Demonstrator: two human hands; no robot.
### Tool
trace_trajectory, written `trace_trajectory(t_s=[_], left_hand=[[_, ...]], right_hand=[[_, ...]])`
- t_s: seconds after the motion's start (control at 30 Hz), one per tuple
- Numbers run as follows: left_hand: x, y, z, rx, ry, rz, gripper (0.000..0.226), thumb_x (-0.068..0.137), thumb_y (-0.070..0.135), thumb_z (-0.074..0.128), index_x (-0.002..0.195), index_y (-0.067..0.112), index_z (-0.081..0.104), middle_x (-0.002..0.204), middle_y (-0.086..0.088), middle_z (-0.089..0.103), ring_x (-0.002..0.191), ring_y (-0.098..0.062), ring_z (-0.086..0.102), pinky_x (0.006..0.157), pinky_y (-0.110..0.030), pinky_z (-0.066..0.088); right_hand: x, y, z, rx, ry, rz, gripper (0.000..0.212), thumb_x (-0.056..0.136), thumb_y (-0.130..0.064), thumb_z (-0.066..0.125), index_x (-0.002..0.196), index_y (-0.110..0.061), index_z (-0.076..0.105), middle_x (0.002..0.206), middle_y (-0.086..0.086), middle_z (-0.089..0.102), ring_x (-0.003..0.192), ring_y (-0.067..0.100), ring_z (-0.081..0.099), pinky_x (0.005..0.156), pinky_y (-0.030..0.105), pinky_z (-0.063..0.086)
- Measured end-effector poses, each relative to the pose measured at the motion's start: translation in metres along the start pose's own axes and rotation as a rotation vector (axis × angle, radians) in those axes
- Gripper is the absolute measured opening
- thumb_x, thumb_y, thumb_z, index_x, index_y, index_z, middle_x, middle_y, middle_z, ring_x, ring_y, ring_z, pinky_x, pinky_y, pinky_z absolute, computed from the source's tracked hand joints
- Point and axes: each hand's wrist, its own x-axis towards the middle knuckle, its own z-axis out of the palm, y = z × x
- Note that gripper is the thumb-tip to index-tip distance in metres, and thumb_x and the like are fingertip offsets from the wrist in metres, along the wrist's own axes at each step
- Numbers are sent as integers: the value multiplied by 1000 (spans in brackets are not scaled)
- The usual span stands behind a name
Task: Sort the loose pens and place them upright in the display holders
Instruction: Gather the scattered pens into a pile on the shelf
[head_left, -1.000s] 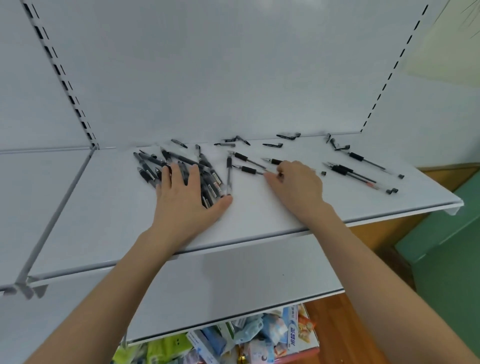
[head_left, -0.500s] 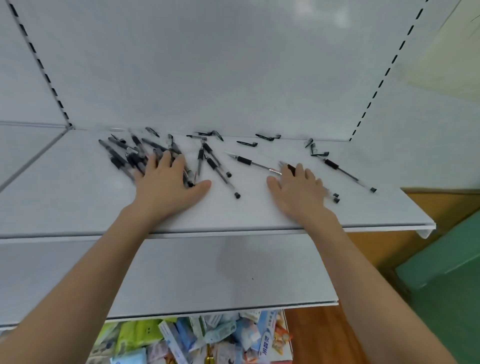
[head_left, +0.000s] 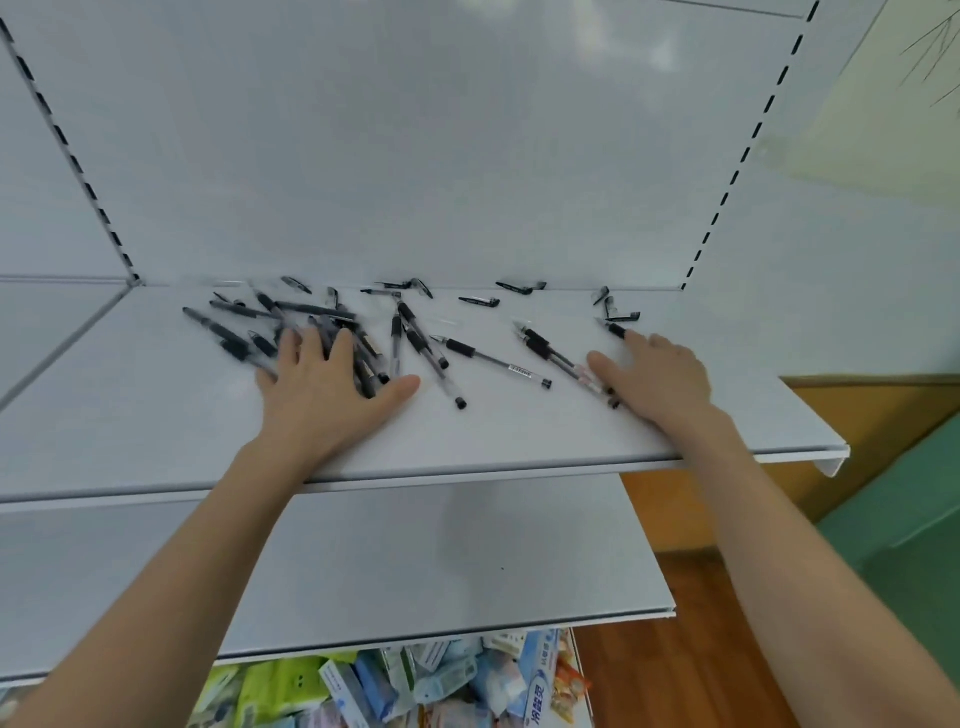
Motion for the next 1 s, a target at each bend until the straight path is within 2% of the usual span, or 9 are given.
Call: trace_trajectory(t_s=[0.17, 0.3, 0.37, 0.47, 0.63, 0.7, 0.8, 0.9, 1.0], left_hand=[[7, 21, 8, -2, -6, 113, 95, 74, 76, 36, 145, 16, 19, 154, -11, 18, 143, -27, 8, 115, -49, 10], [7, 22, 5, -62, 36, 114, 94, 71, 78, 36, 143, 18, 25, 155, -15, 11, 143, -30, 6, 115, -52, 10], [4, 12, 0, -47, 109, -9, 93, 74, 76, 39, 142, 15, 24, 154, -21, 5, 143, -35, 1, 113, -55, 7], [5, 0, -6, -32, 31, -190, 106, 69, 81, 32, 145, 10, 15, 149, -33, 4, 140, -44, 1, 111, -57, 9], [13, 22, 1, -33, -69, -39, 105, 71, 81, 27, 145, 7, 14, 149, -32, 14, 140, -41, 3, 114, -45, 6], [14, 37, 5, -37, -85, 20, 96, 77, 76, 31, 145, 10, 15, 150, -29, 14, 141, -39, 4, 114, -44, 6], [20, 57, 14, -42, -77, 92, 83, 84, 66, 35, 145, 12, 19, 151, -25, 14, 142, -36, 6, 115, -43, 7], [23, 73, 19, -84, -87, 168, 77, 86, 61, 34, 144, 12, 21, 153, -23, 12, 143, -33, 4, 117, -43, 7], [19, 66, 19, -130, -55, 155, 70, 88, 59, 33, 144, 18, 21, 153, -23, 5, 143, -33, -2, 116, -48, 4]], right_hand=[[-9, -52, 12, 94, 23, -93, 33, 95, -24, 23, 111, -10, 48, 113, 15, 52, 104, 35, 42, 78, 36, 31], [-15, -73, 13, 275, -8, -178, 38, 96, -31, 32, 117, -6, 51, 123, 17, 49, 118, 36, 40, 93, 39, 33], [-21, -67, 9, 338, -12, -178, 50, 96, -40, 37, 137, -10, 38, 144, 18, 34, 133, 35, 29, 105, 40, 27], [-28, -61, 6, 362, -87, -145, 63, 94, -52, 34, 147, -21, 20, 155, 18, 12, 143, 32, 10, 114, 41, 16], [-19, -84, 17, 280, -122, -288, 59, 94, -51, 21, 142, -19, 31, 146, 19, 30, 138, 30, 23, 113, 47, 21], [-16, -87, 19, 244, -130, -298, 62, 90, -53, 14, 134, -18, 38, 142, 19, 36, 135, 30, 28, 110, 51, 23], [-12, -87, 21, 231, -129, -280, 46, 95, -41, 19, 123, -14, 43, 133, 20, 42, 129, 30, 35, 107, 52, 26], [-11, -85, 14, 313, -108, -264, 29, 97, -33, 24, 101, -15, 46, 110, 12, 49, 116, 31, 43, 96, 44, 32], [-19, -79, 4, 418, -140, -309, 41, 99, -32, 27, 124, -6, 45, 128, 15, 47, 127, 30, 36, 102, 37, 29]])
